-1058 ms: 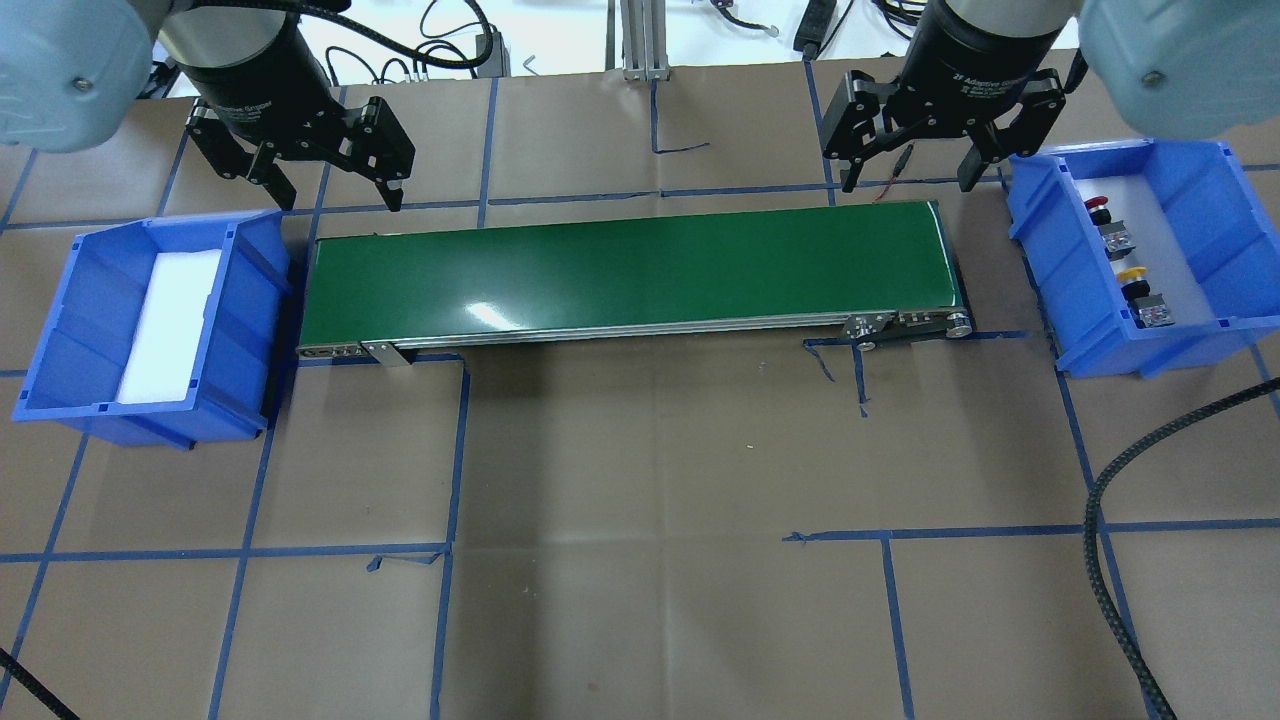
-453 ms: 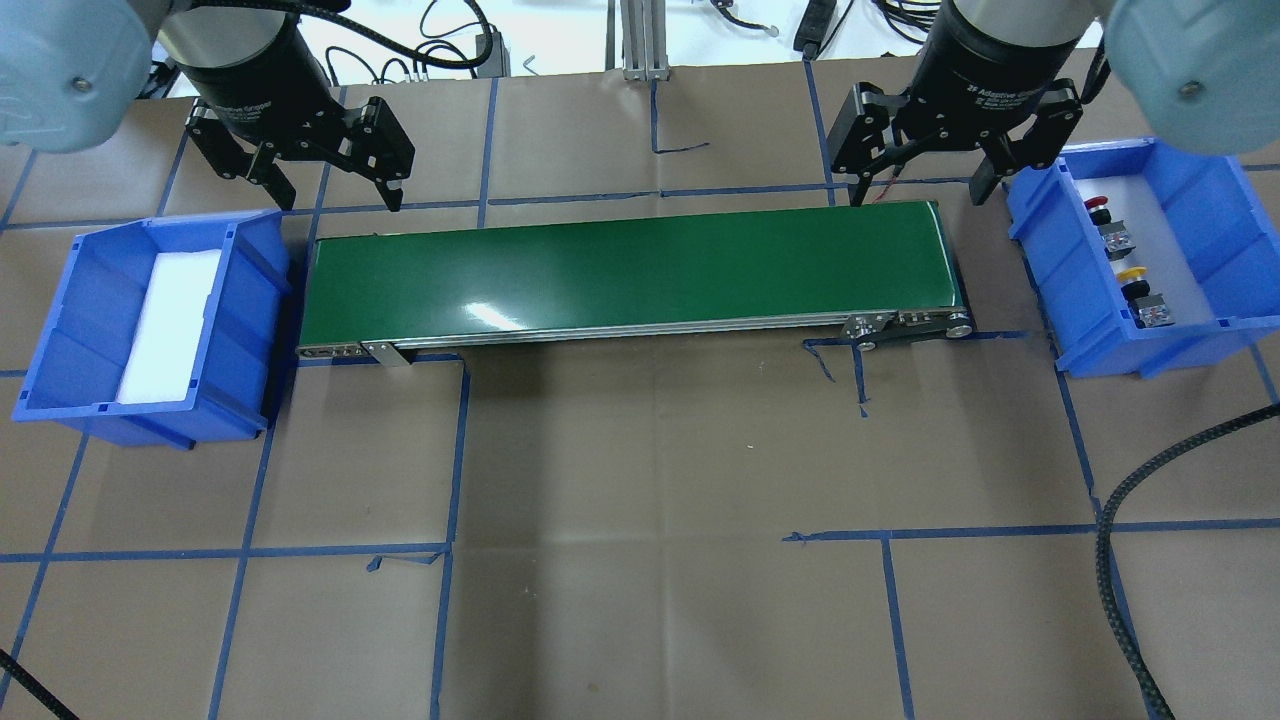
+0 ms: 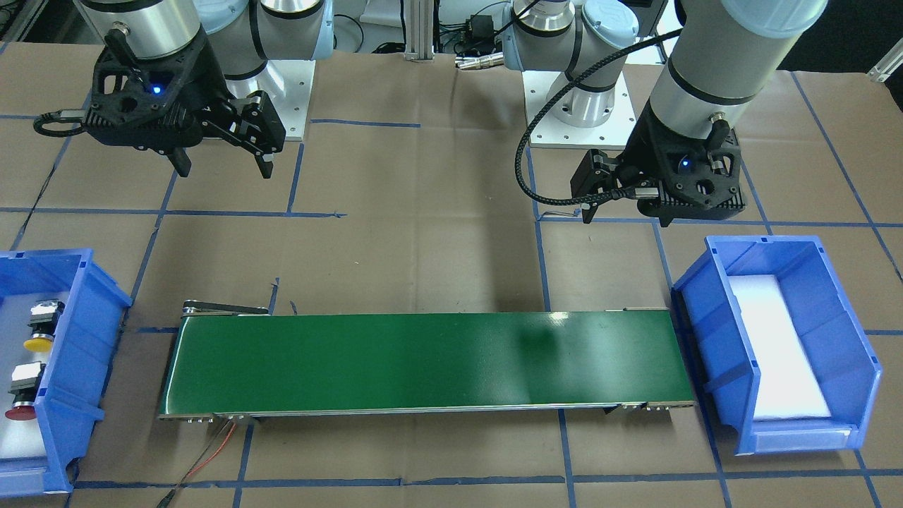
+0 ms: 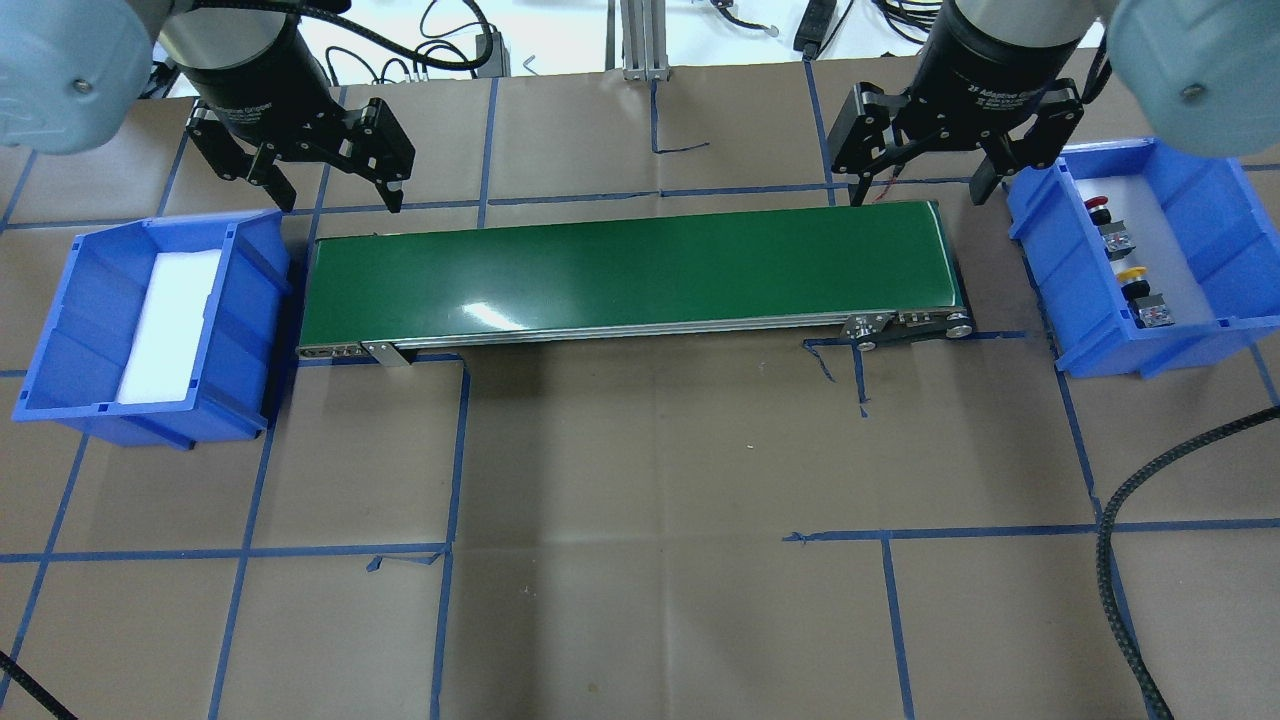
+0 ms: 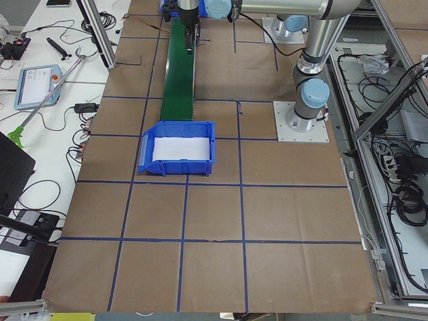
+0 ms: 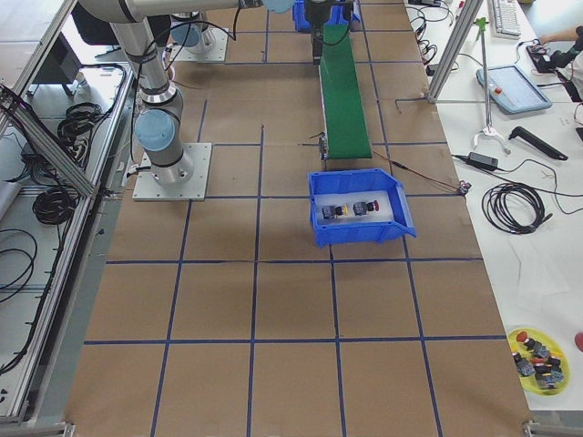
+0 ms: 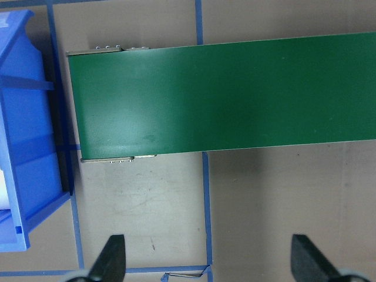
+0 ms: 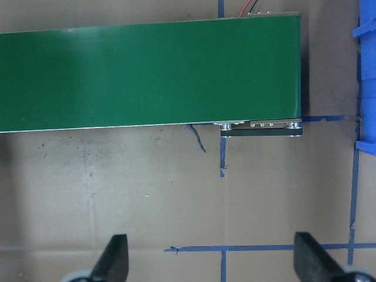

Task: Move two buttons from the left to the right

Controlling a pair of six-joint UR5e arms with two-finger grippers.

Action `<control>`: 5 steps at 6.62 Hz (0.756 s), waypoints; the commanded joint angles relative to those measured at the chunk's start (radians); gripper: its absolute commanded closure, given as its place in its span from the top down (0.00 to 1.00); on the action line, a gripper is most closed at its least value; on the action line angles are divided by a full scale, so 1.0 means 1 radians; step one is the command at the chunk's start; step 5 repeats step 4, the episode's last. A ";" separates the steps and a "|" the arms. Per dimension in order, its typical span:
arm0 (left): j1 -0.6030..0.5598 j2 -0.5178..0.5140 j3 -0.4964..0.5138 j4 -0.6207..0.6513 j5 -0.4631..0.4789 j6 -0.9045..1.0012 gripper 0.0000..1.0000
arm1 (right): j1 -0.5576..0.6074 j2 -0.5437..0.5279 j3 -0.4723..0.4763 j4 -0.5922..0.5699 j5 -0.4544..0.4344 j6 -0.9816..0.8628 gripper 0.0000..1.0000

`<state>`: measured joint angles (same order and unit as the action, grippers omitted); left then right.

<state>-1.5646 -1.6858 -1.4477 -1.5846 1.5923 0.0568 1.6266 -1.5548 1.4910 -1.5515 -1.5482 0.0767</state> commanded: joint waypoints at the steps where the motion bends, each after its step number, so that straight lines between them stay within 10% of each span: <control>1: 0.000 0.002 -0.003 0.000 0.000 -0.002 1.00 | -0.001 0.007 0.000 -0.001 -0.003 0.000 1.00; 5: 0.000 0.003 -0.008 -0.002 0.000 -0.005 1.00 | -0.002 0.009 -0.002 -0.001 -0.003 -0.002 1.00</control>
